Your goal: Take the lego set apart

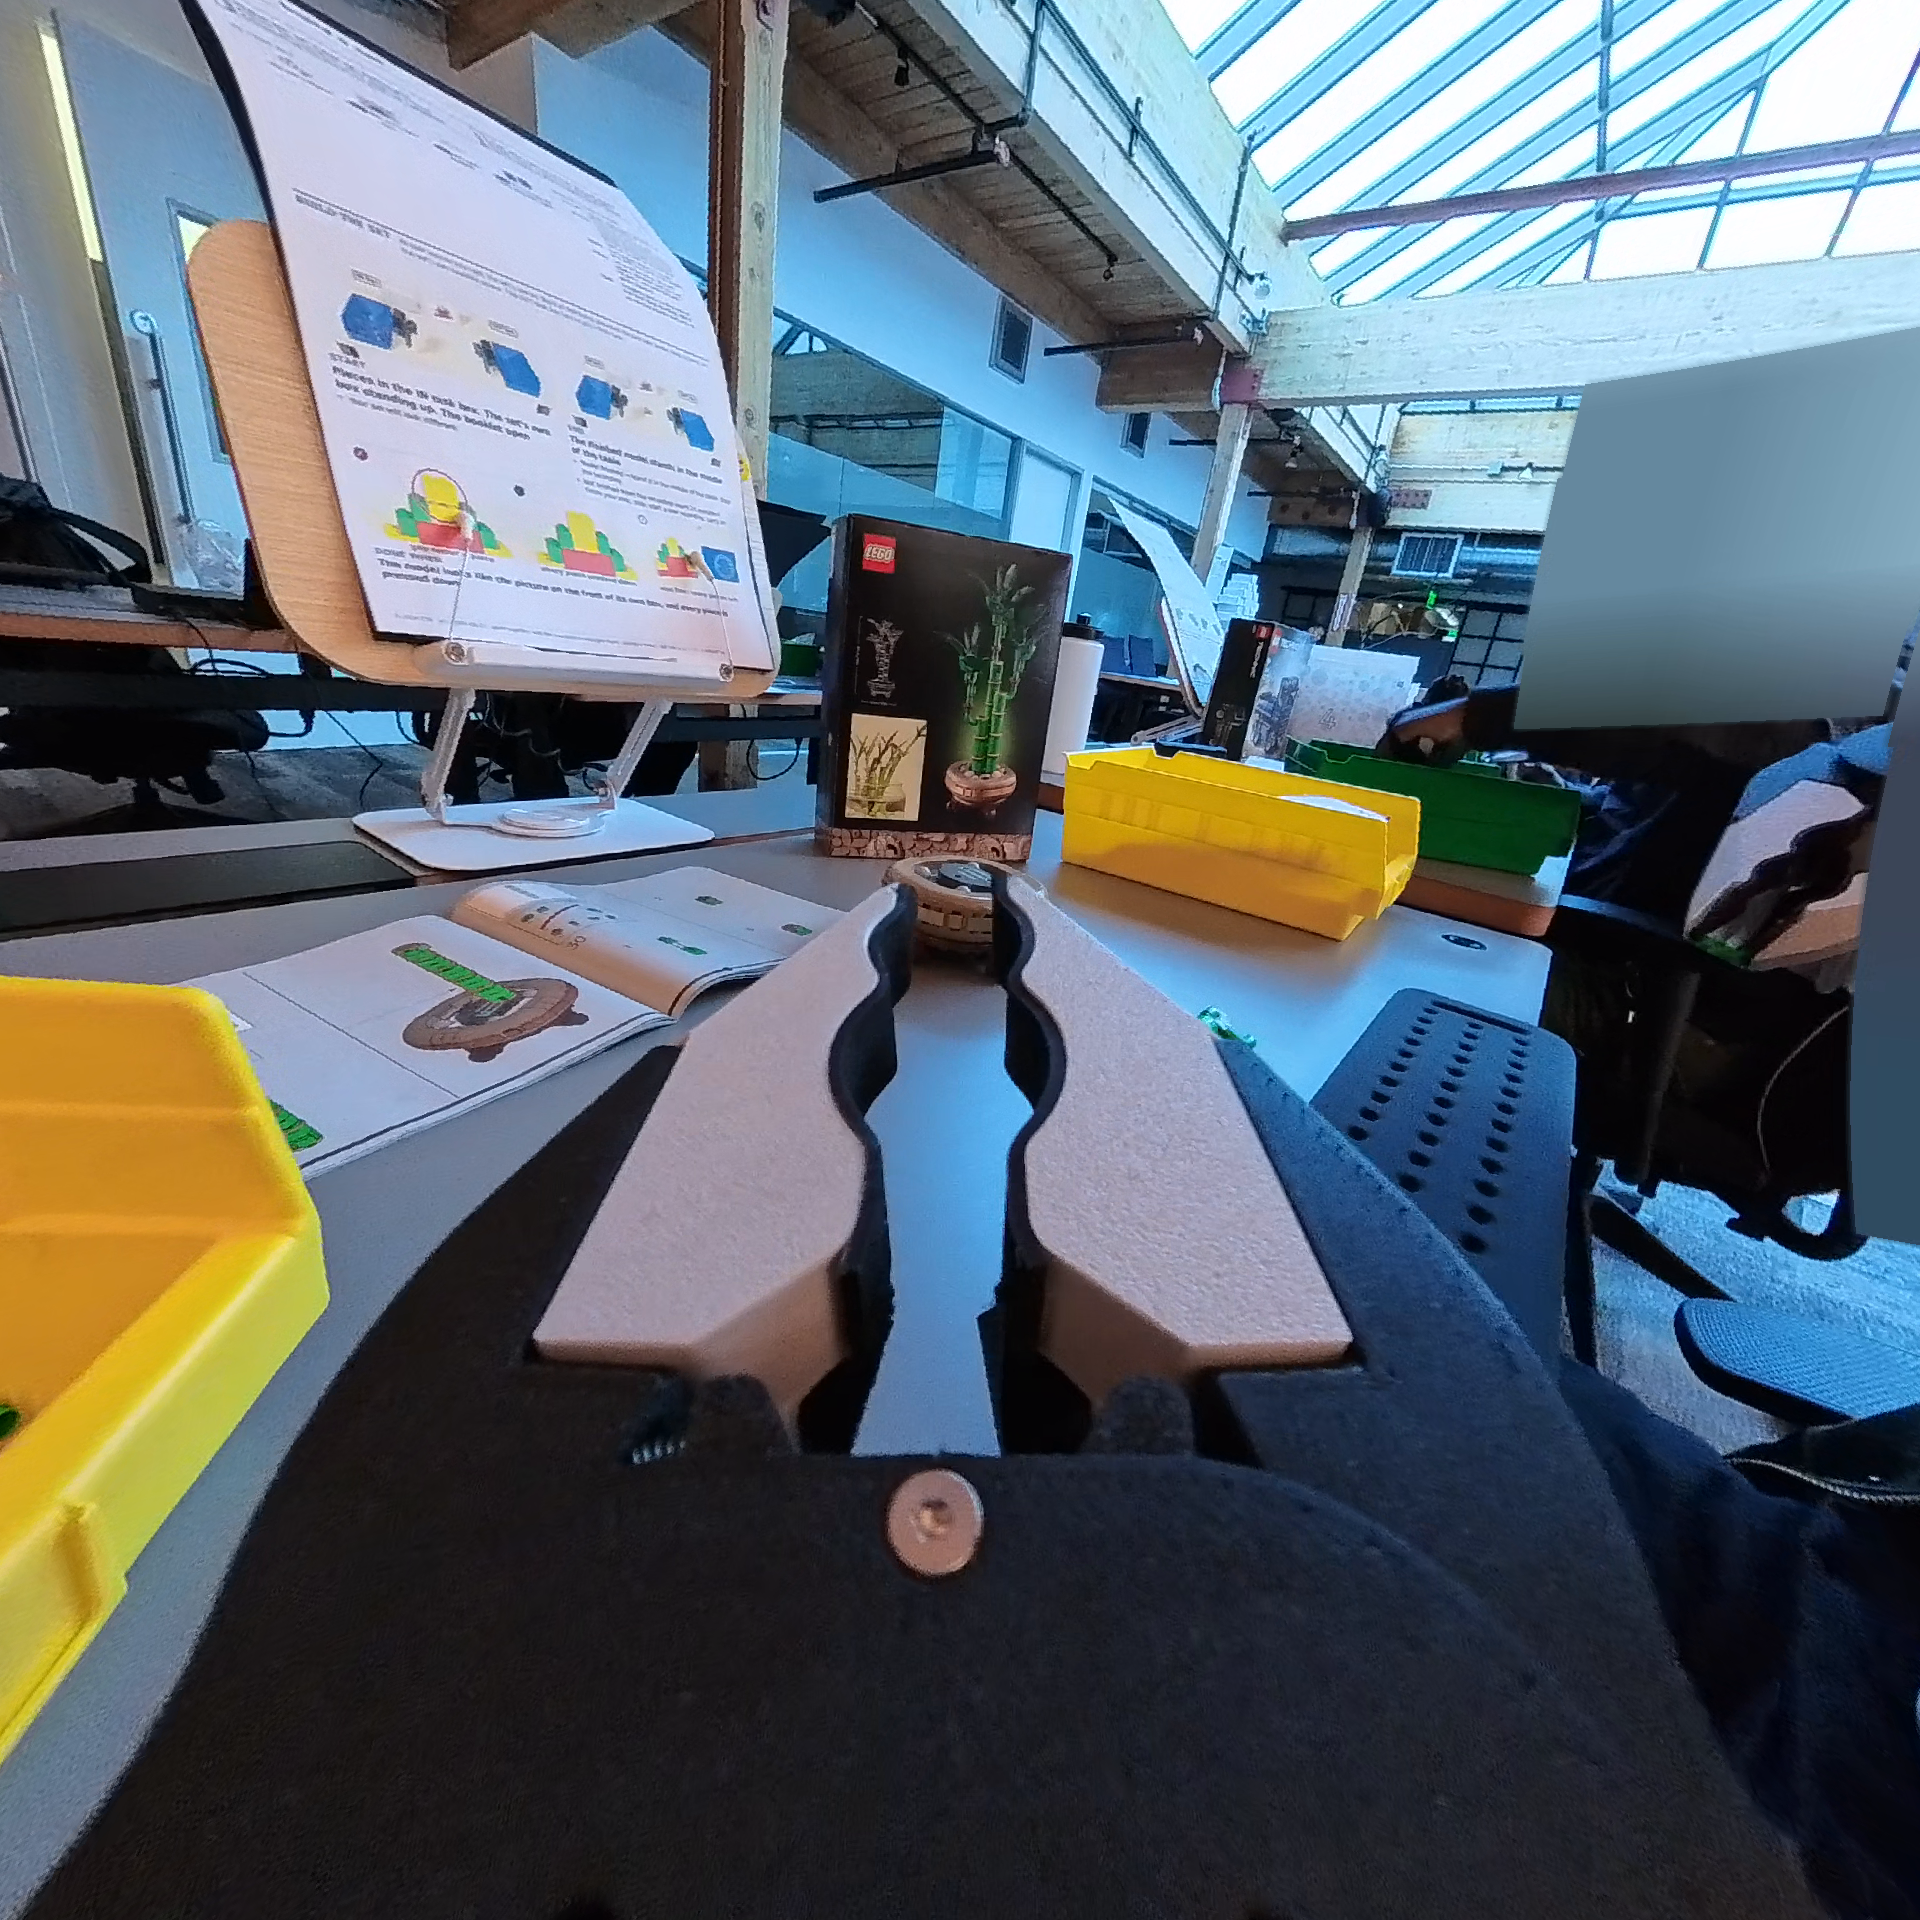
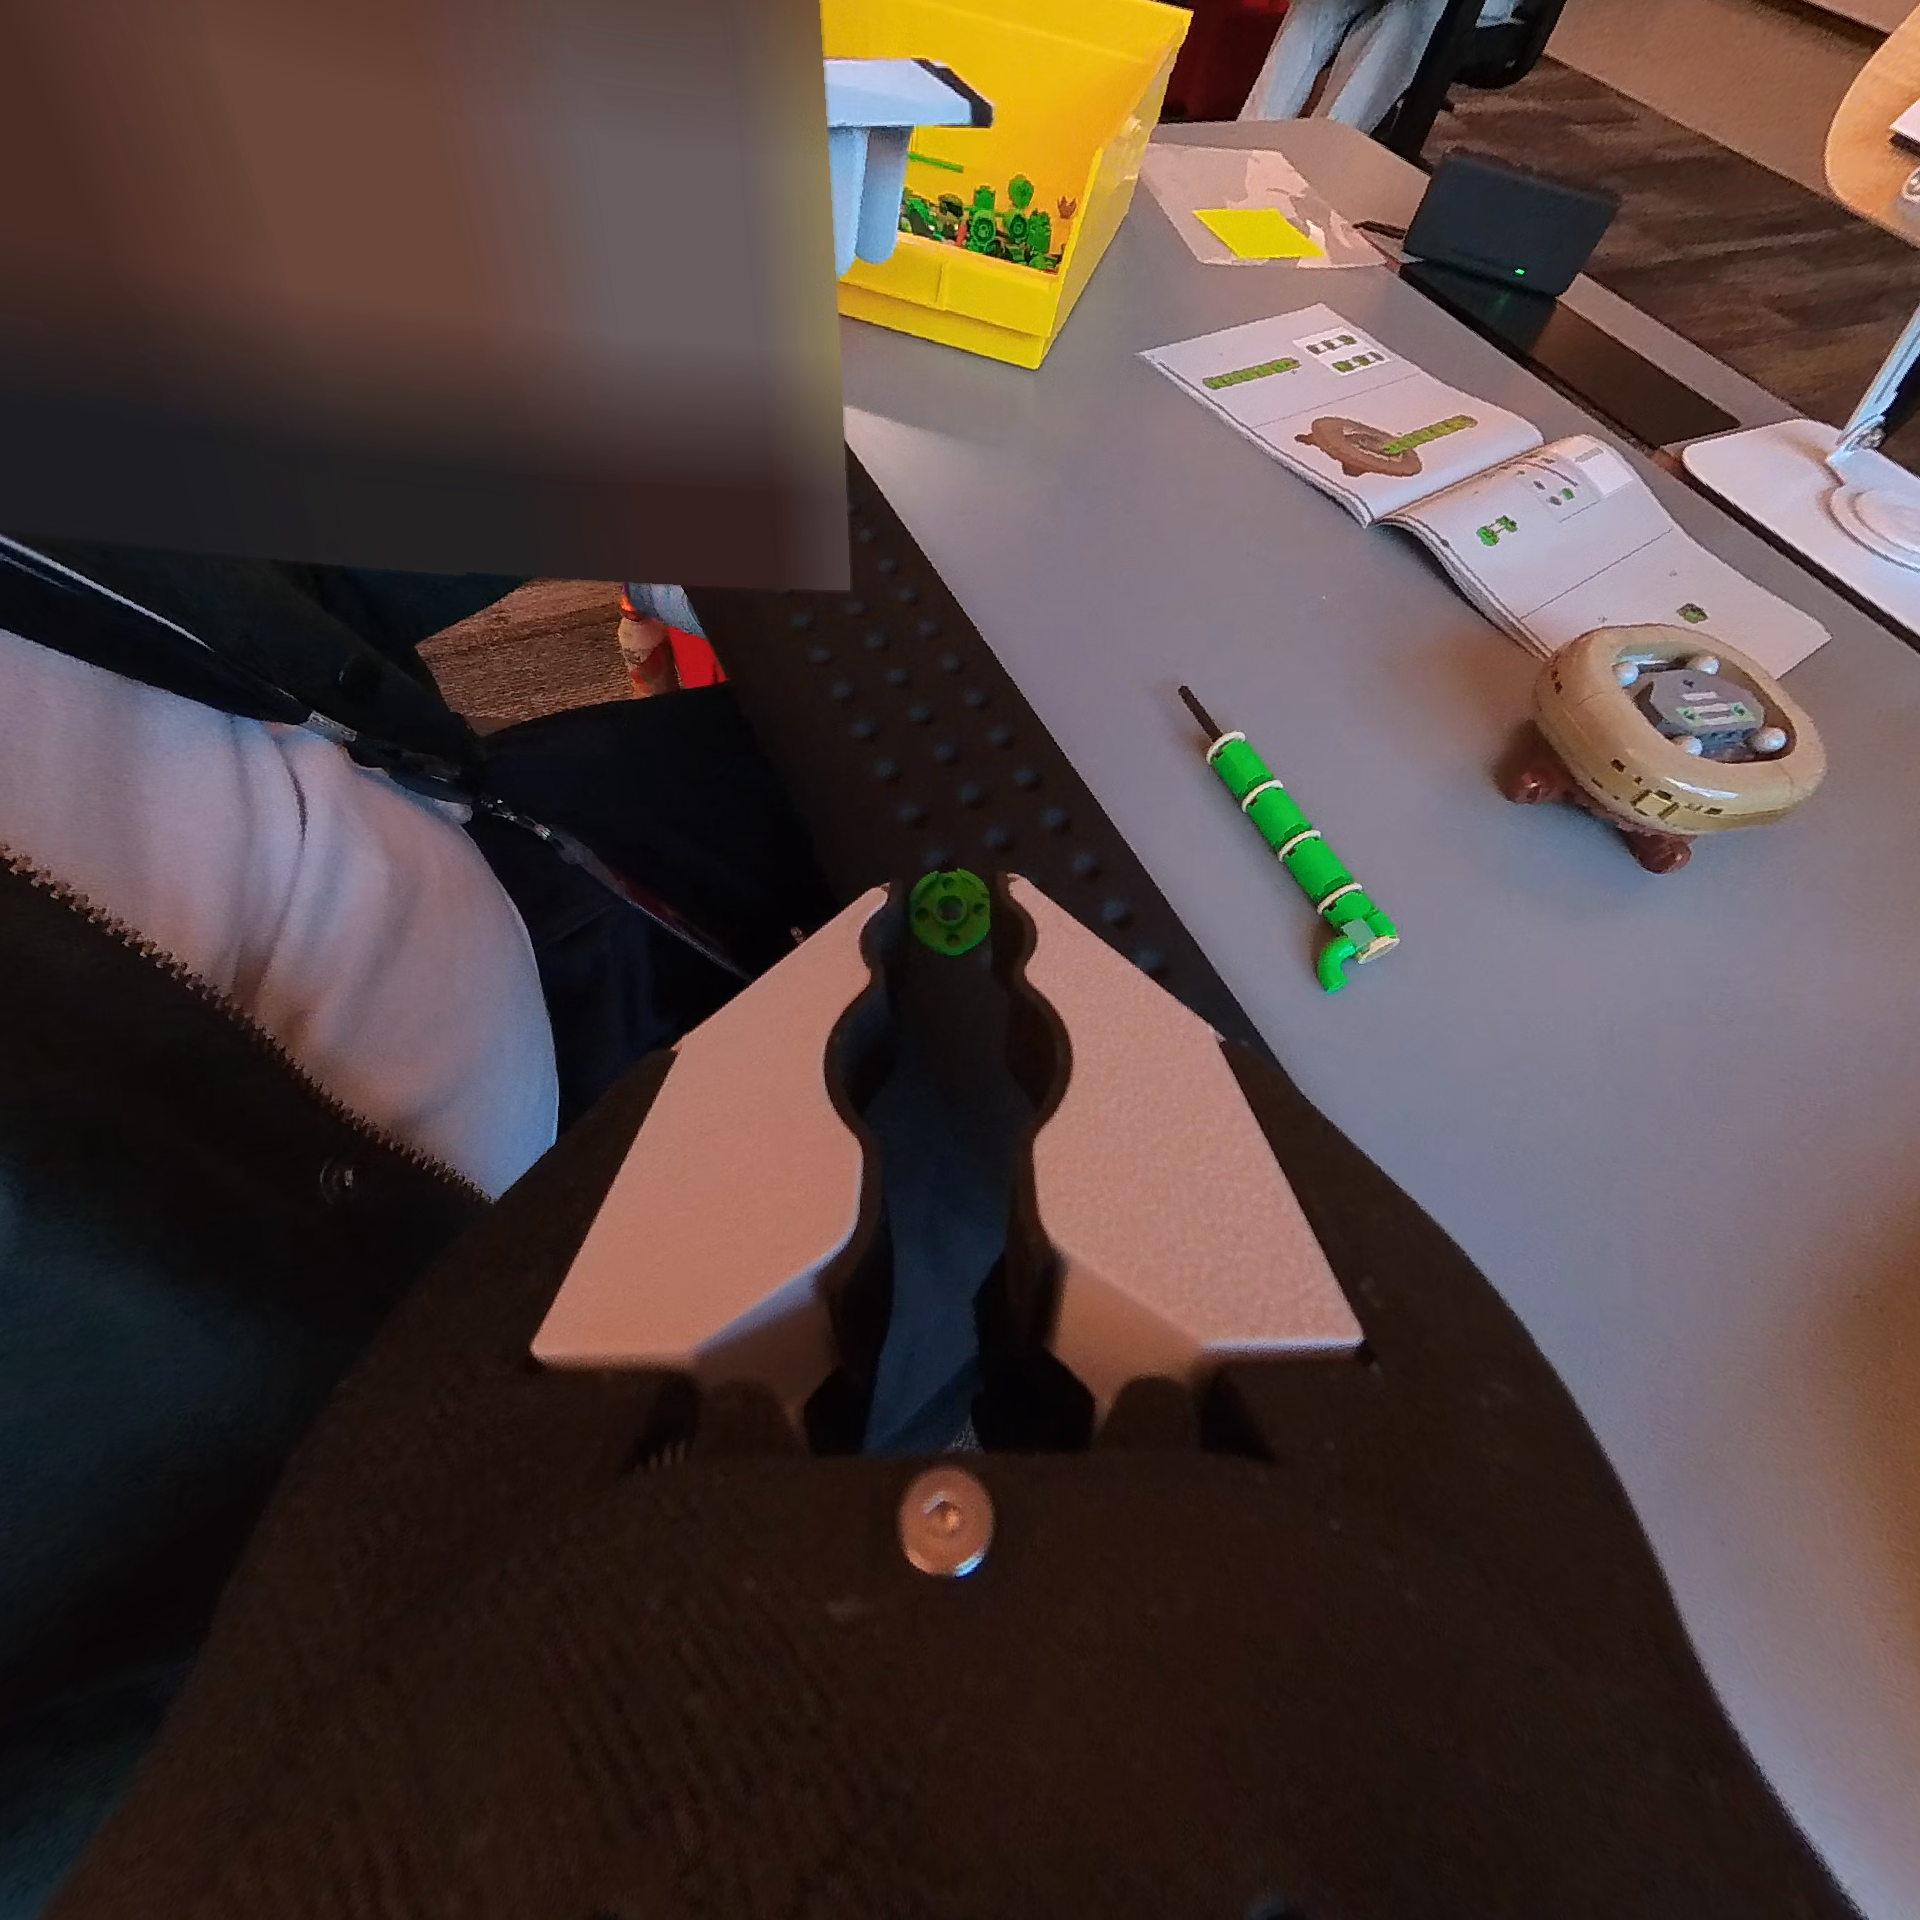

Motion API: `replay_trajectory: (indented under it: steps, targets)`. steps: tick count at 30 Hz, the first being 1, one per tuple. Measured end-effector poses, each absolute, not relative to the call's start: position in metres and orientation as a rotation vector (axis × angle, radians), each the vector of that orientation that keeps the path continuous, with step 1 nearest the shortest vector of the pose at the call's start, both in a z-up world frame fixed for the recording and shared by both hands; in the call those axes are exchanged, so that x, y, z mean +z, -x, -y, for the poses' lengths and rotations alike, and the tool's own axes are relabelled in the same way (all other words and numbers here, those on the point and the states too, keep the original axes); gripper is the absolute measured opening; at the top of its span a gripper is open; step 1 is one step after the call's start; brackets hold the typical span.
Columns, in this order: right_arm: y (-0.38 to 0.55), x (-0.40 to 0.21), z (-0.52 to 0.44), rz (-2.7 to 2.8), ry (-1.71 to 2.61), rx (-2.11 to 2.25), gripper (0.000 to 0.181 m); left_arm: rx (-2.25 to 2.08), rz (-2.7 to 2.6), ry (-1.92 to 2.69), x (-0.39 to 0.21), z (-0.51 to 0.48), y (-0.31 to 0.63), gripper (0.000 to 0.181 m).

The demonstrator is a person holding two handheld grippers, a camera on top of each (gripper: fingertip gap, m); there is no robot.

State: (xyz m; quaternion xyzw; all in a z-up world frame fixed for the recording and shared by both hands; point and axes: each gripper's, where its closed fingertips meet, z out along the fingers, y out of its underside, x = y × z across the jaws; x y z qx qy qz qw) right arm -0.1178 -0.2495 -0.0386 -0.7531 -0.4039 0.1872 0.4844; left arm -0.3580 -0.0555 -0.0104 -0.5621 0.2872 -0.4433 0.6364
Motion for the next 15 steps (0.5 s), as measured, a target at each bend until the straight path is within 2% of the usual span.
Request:
replay_trajectory:
  steps: [15]
  targets:
    - [0.1184,-0.0401,0.2434,0.992,1.833,0.462,0.015,-1.051,-0.633,1.278,-0.0086,0.0542,0.3606,0.013]
